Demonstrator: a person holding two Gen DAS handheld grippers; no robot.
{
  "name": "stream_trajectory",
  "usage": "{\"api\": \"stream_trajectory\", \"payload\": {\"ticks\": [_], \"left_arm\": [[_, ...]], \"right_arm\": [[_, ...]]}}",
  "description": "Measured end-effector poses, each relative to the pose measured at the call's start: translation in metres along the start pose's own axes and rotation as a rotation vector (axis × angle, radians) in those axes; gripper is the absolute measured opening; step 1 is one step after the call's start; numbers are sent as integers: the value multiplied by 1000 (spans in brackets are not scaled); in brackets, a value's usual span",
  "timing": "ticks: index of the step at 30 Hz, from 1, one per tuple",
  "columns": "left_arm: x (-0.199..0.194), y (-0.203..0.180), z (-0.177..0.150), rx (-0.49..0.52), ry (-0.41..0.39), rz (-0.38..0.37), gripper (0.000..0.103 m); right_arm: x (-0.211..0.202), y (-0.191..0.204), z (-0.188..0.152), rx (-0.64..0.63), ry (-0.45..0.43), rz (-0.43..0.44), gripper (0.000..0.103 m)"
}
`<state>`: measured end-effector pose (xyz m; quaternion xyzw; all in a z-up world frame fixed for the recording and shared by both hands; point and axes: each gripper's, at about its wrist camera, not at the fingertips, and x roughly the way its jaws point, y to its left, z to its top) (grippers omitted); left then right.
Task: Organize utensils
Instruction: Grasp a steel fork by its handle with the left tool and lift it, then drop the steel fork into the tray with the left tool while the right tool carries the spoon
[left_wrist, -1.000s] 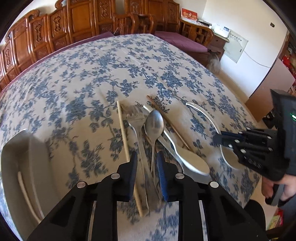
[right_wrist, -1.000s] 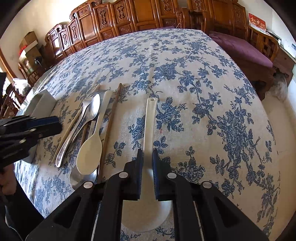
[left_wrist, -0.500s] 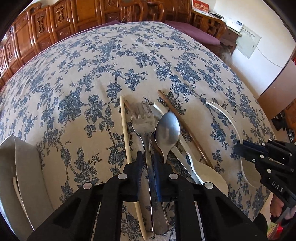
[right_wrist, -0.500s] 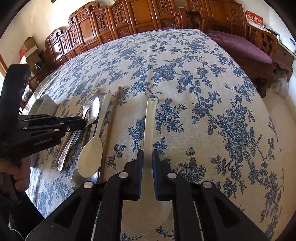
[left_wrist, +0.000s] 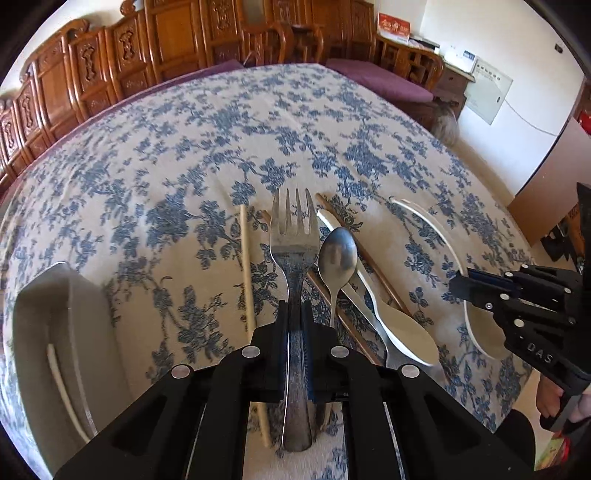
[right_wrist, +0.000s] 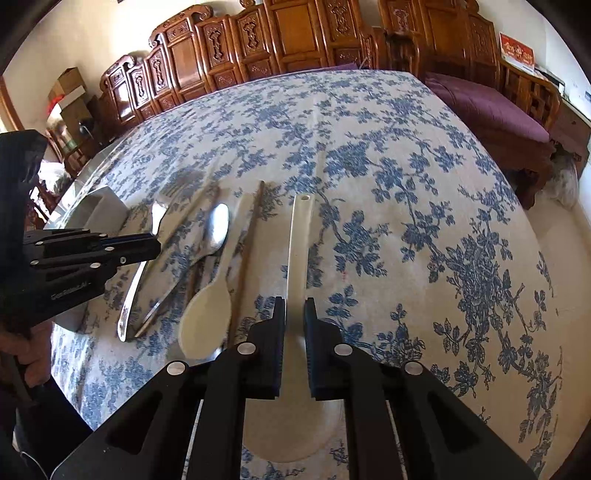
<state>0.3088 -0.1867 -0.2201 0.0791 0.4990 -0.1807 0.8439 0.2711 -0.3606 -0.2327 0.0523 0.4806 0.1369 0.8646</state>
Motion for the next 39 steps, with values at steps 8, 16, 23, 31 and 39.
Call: {"api": "stream_trajectory", "payload": {"ticks": [8, 16, 23, 31, 39], "left_arm": [[-39, -2, -11, 3, -92, -5, 6], [-47, -5, -14, 14, -132, 4, 6], [-22, -3, -3, 11, -126, 20, 6], [-62, -5, -24, 23, -260, 12, 6], [-88, -6, -26, 28, -322, 0, 6]], "right_arm": [[-14, 17, 5, -34, -34, 18, 12], [-21, 26, 6, -48, -48, 28, 12], [-20, 19, 4, -30, -44, 24, 12], [-22, 20, 4, -32, -46, 28, 12], [-25, 32, 5, -60, -54, 34, 12]]}}
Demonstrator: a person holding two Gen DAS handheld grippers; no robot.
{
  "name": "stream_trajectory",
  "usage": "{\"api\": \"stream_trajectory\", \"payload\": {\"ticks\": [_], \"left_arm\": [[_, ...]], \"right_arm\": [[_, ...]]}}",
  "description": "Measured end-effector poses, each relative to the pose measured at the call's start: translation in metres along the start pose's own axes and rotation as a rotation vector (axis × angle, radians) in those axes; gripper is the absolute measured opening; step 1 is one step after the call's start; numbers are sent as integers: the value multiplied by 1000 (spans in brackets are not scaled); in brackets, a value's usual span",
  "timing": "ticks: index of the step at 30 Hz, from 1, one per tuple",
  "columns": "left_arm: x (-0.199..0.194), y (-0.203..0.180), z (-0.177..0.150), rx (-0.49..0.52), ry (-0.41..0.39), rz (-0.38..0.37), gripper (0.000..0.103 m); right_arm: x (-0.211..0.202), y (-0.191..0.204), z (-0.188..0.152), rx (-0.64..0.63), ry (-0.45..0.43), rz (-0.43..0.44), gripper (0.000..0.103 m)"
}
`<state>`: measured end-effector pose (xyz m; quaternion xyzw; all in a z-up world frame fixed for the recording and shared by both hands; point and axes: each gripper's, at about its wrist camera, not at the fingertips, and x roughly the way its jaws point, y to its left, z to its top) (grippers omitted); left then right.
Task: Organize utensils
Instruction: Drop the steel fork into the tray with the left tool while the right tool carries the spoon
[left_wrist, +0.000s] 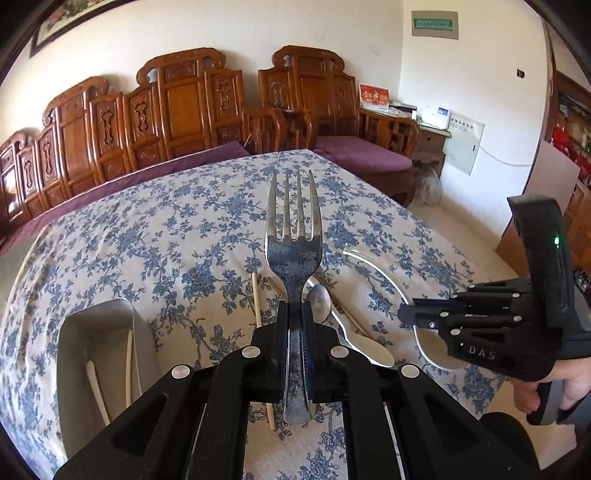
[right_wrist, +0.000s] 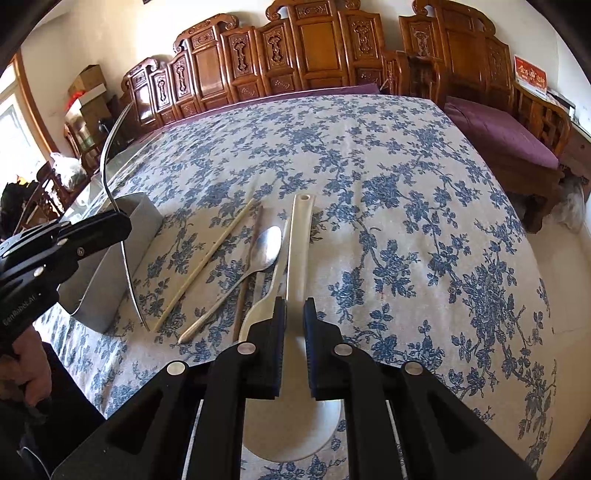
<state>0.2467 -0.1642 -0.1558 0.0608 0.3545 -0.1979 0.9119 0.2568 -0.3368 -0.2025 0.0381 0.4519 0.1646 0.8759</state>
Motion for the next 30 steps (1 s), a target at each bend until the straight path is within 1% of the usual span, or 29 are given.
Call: {"api": "stream_trajectory", "payload": {"ticks": [4, 8, 19, 25, 30], "left_arm": [[-13, 12, 0, -37, -3, -4, 6], [-33, 26, -2, -47, -14, 19, 6], [-86, 82, -17, -108, -39, 94, 6], [-95, 112, -33, -139, -22, 132, 6], [-88, 132, -50, -174, 15, 147, 6]], "right_arm": [[-4, 12, 4, -21, -12, 16, 12], [-6, 31, 7, -58, -19, 32, 12], [-10, 112, 13, -184, -44, 100, 12], [-8, 146, 15, -199, -42, 149, 12], [-9, 162, 18, -192, -53, 183, 12]]}}
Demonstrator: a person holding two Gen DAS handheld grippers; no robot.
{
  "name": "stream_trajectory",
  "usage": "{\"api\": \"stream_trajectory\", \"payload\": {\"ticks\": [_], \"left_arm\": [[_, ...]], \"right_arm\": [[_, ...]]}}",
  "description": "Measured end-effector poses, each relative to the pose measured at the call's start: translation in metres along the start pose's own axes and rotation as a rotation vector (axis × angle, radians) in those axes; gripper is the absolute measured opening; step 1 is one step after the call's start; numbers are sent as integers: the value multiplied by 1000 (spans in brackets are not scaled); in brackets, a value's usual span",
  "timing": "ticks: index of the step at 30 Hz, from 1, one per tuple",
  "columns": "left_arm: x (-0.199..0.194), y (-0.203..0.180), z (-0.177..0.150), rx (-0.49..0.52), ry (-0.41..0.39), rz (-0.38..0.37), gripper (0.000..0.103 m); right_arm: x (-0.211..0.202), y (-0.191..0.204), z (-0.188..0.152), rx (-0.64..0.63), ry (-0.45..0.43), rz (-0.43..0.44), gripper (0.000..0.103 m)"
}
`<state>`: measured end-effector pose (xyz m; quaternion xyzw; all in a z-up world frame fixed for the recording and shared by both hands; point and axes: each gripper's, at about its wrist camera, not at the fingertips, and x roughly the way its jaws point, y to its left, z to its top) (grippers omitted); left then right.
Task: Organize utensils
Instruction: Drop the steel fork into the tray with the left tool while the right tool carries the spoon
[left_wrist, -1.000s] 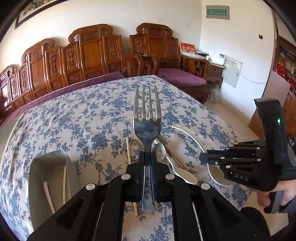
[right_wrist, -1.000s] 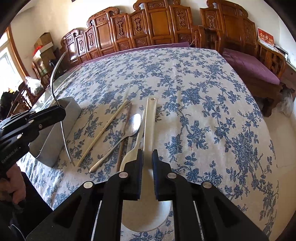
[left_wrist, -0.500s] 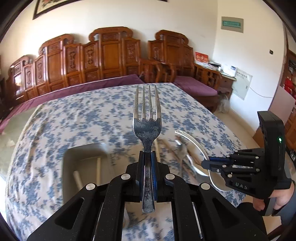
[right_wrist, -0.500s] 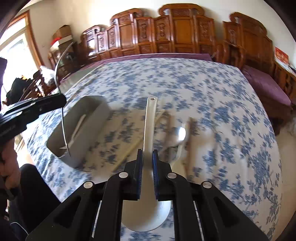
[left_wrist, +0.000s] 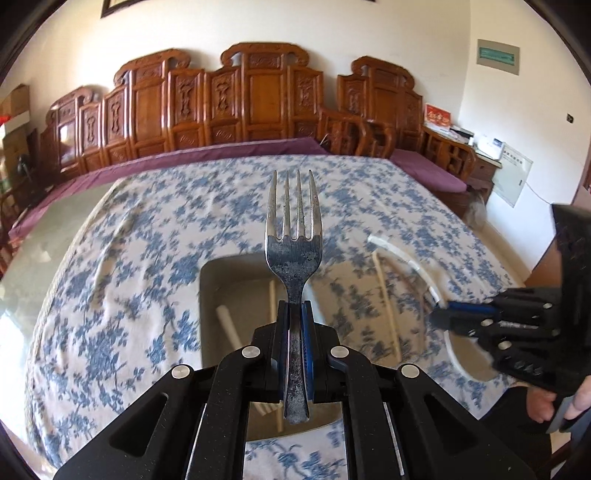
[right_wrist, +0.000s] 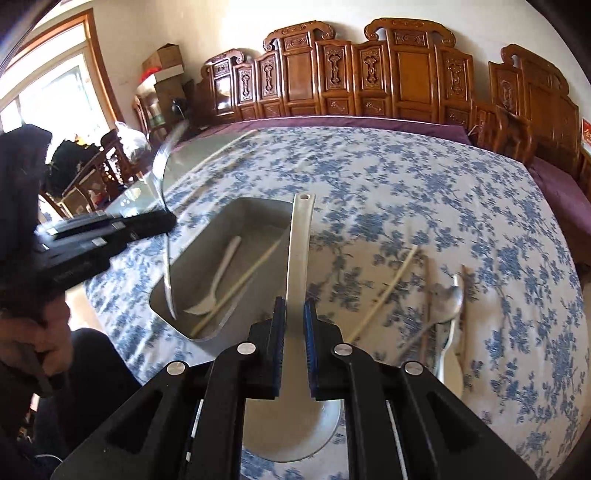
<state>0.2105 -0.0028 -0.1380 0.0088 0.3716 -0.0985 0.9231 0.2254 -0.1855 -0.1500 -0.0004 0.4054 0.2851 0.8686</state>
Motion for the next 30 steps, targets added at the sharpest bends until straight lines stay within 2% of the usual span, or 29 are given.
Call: {"api": "stream_trajectory", "payload": {"ticks": [10, 30], "left_arm": [[32, 15, -15, -28, 69, 16, 6], [87, 25, -19, -26, 179, 67, 6]], "right_arm": [[7, 5, 2, 10, 5, 11, 12], [19, 0, 0, 33, 21, 29, 12]]}}
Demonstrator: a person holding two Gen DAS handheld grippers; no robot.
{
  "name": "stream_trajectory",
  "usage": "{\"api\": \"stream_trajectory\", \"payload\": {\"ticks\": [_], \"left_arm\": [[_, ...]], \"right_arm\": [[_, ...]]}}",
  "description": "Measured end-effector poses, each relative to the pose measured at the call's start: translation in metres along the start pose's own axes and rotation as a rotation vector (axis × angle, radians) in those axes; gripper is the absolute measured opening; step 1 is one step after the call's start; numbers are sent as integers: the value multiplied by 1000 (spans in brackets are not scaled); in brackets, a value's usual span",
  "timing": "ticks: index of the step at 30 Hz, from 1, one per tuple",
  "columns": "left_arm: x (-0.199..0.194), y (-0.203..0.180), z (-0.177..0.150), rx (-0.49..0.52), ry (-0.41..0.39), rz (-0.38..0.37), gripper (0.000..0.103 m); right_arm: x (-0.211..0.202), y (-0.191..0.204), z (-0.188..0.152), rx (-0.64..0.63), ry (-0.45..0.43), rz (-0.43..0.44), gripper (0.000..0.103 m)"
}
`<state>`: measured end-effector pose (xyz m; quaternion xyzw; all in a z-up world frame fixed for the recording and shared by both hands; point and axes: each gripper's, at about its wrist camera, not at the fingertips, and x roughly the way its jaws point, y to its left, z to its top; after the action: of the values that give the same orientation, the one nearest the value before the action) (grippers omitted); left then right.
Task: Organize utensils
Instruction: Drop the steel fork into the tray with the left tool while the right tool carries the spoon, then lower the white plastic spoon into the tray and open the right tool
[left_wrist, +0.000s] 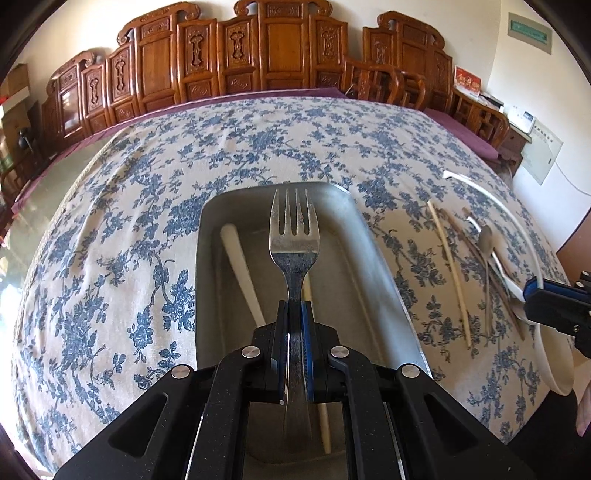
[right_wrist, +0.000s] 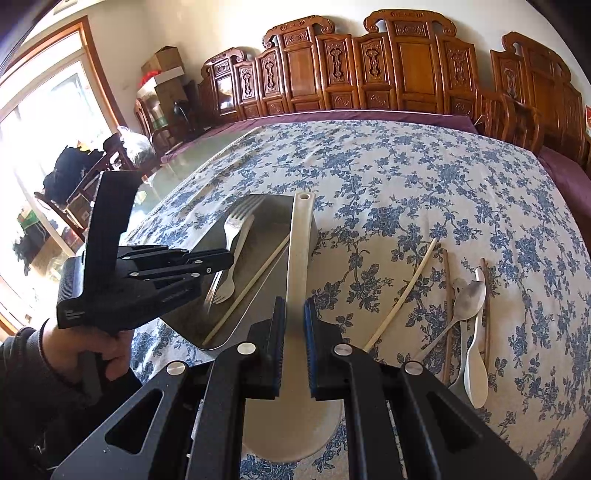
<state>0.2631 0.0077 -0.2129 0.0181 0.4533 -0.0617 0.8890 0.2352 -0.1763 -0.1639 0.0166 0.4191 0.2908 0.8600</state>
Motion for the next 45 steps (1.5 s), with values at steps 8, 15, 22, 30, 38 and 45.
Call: {"api": "stream_trajectory", "payload": {"ticks": [8, 15, 22, 30, 38, 45], "left_arm": [[8, 5, -1, -8, 23, 4, 6], [-10, 12, 2, -17, -11, -20, 6], [-59, 36, 9, -70, -108, -67, 6], [-69, 81, 10, -153, -108, -42, 6], [-51, 84, 21, -162, -66, -87, 23], [-25, 83, 35, -158, -15, -106, 23]], "right_arm": [[9, 4, 1, 3, 12, 6, 12], [15, 18, 8, -4, 16, 12, 12], [30, 40, 18, -12, 22, 24, 12], [56, 66, 28, -11, 48, 52, 12], [68, 63, 32, 8, 49, 56, 12], [69, 57, 29, 24, 46, 76, 12]]}}
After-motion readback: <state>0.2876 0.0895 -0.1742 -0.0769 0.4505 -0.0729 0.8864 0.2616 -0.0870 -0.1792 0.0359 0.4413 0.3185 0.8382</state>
